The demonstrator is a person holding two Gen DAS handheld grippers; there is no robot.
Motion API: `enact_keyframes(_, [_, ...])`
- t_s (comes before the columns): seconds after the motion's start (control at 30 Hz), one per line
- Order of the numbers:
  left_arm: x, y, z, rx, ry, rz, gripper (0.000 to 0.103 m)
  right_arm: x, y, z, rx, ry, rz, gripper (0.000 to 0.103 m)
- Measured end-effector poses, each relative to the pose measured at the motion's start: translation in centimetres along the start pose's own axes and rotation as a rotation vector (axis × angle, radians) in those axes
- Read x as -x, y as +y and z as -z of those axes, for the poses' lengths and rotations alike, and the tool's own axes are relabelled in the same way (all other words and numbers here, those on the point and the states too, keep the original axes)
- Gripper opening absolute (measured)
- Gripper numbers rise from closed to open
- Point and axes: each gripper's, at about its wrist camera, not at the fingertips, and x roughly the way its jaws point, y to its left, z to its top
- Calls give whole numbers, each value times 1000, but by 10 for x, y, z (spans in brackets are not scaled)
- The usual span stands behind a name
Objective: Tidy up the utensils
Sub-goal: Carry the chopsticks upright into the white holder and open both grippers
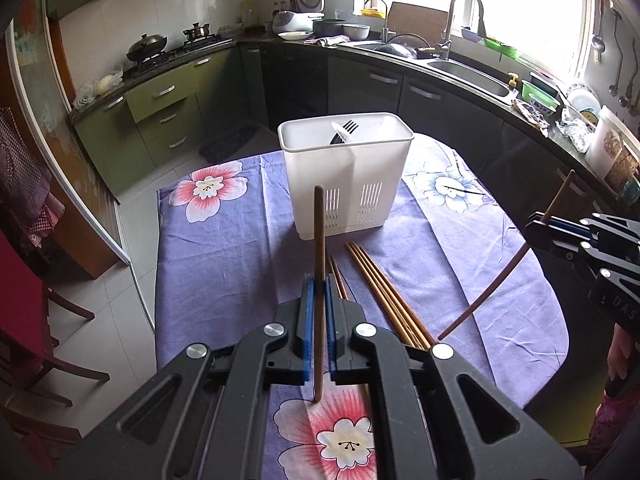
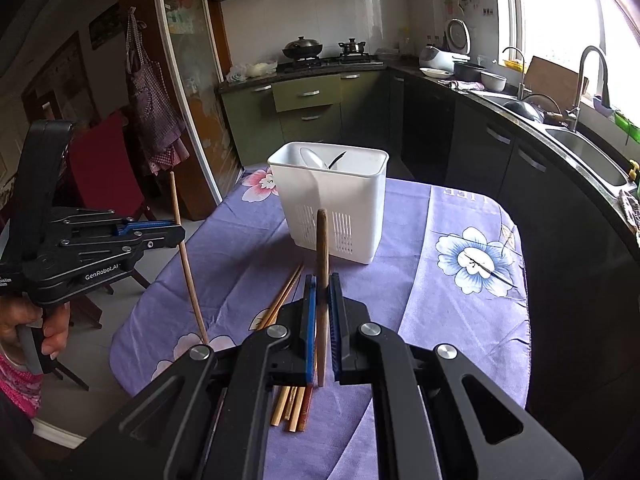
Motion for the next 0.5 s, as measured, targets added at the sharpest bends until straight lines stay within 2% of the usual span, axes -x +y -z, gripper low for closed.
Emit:
enact_keyframes(0.3, [10,0,-11,0,-20,17,6,8,5,-15,9,-16,-7,7])
enact_keyframes(0.5, [14,-2,-29,-9,-26,30,6,12,12,-34,22,-22,-13,7])
